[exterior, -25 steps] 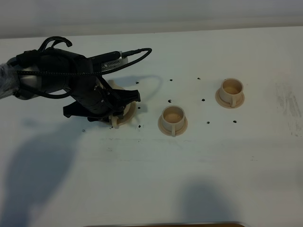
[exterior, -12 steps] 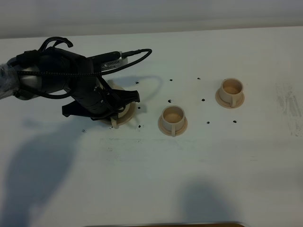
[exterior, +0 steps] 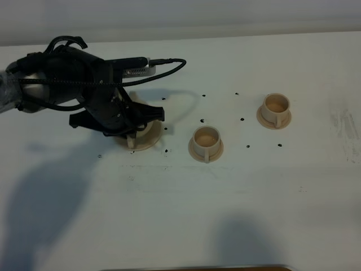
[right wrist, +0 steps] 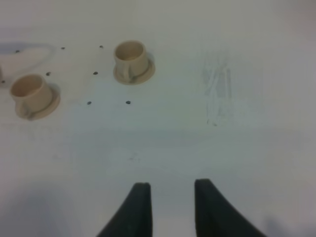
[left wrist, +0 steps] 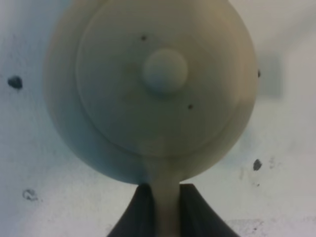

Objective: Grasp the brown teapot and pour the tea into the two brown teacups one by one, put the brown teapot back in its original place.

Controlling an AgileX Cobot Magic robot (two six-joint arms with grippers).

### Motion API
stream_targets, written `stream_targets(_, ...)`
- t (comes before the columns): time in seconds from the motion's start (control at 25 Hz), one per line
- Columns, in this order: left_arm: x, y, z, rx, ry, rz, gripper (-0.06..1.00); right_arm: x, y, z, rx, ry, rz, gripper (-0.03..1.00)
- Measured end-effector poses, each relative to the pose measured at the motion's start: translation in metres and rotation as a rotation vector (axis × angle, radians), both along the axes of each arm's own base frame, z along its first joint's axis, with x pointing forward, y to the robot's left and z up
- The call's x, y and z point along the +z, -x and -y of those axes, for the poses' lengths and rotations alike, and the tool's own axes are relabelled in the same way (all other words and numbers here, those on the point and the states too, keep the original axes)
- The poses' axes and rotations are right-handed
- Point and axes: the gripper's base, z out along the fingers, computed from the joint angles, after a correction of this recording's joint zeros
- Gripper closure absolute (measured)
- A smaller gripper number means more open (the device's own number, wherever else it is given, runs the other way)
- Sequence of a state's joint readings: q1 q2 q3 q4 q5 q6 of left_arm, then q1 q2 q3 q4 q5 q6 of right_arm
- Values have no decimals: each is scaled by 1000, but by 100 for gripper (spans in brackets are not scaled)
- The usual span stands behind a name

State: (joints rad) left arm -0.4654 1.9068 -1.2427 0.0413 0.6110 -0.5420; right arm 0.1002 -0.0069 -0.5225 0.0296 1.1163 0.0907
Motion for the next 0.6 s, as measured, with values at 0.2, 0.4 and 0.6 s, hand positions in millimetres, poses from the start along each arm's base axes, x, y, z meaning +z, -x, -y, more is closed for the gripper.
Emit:
stream_targets(0.2, 17, -2, 4, -70, -24, 45, 86, 0, 0, 0, 0, 0, 0, 73)
stream_targets(0.4, 27, 0, 10, -226, -82, 53, 86, 0, 0, 0, 0, -1, 0, 73)
stream_targets(0.6, 31, 4, 20, -456, -135, 68, 86, 0, 0, 0, 0, -1, 0, 73)
